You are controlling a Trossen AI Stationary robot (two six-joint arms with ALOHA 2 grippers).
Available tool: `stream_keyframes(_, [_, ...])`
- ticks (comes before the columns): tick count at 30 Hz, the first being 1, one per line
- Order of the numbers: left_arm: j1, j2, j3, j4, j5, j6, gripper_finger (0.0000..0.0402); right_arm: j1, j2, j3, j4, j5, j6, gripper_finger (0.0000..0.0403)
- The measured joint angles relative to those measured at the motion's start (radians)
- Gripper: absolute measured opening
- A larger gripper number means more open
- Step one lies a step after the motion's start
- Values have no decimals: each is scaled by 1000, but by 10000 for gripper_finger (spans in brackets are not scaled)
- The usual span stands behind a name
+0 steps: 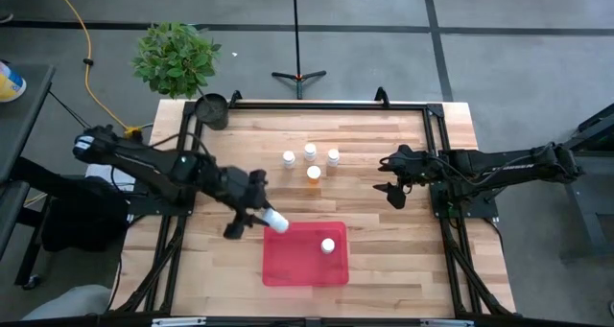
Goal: Pick and place pill bottles into a basket
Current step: Put the white medicine bottle into the red bin
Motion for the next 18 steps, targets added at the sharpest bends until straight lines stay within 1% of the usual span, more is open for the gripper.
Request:
stream_keyframes(5, [-94, 78, 0, 59, -67, -1, 190, 0, 0, 0, 4, 0, 0, 287])
stream_keyframes(9, [-143, 161, 0, 112, -100, 2, 190, 0, 0, 0, 6, 0, 0, 287])
stream_keyframes(12, [-166, 228, -1, 136, -125, 4, 190, 0, 0, 0, 9, 0, 0, 287])
stream_keyframes(18, [-165, 359, -1, 183, -133, 9, 190, 0, 0, 0, 15, 0, 0, 287])
